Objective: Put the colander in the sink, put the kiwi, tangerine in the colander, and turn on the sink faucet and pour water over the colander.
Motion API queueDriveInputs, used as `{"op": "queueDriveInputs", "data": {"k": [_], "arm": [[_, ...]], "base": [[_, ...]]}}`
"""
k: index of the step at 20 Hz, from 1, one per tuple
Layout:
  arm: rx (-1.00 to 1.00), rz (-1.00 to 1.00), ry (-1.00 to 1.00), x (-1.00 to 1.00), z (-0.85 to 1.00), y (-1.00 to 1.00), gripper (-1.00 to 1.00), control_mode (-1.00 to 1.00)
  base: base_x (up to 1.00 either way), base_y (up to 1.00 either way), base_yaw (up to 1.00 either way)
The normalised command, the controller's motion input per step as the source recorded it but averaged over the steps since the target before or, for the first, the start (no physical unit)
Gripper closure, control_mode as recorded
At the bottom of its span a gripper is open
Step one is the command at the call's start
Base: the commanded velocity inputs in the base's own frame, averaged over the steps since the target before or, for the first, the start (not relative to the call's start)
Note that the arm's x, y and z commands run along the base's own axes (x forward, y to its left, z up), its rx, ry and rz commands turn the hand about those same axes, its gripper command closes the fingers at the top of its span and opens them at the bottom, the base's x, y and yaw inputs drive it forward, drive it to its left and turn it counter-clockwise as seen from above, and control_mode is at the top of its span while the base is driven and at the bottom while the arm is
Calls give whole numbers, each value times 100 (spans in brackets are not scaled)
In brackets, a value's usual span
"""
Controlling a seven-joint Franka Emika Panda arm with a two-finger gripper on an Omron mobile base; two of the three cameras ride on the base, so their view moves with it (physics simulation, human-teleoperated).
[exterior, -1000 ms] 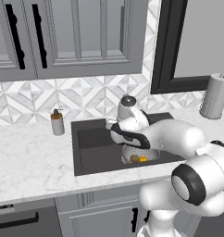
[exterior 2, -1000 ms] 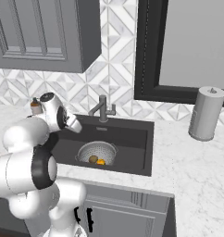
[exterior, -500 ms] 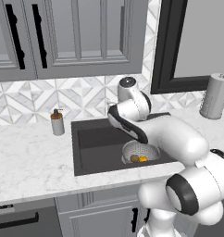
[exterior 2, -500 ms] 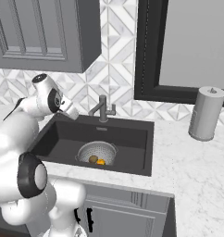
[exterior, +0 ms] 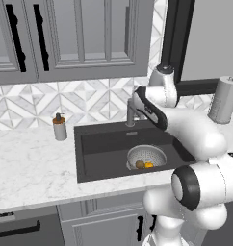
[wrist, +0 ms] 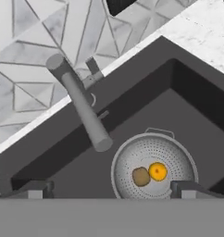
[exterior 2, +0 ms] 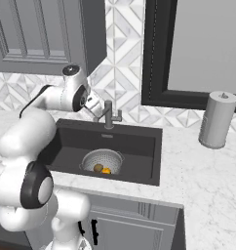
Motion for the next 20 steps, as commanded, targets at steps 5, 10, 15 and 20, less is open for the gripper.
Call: {"op": "queueDriveInputs", "data": {"k": [5, 10, 15, 20], "arm": [[38, -3, -1, 0, 0, -85, -100, -100], [38, -8, -11, 0, 0, -34, -100, -100], [42, -13, -2, -12, 0, -24, -100, -100], [43, -13, 5, -13, 0, -20, -100, -100]], "base": [[0, 0, 0], [0, 0, 0], [0, 0, 0], [0, 0, 0]]}}
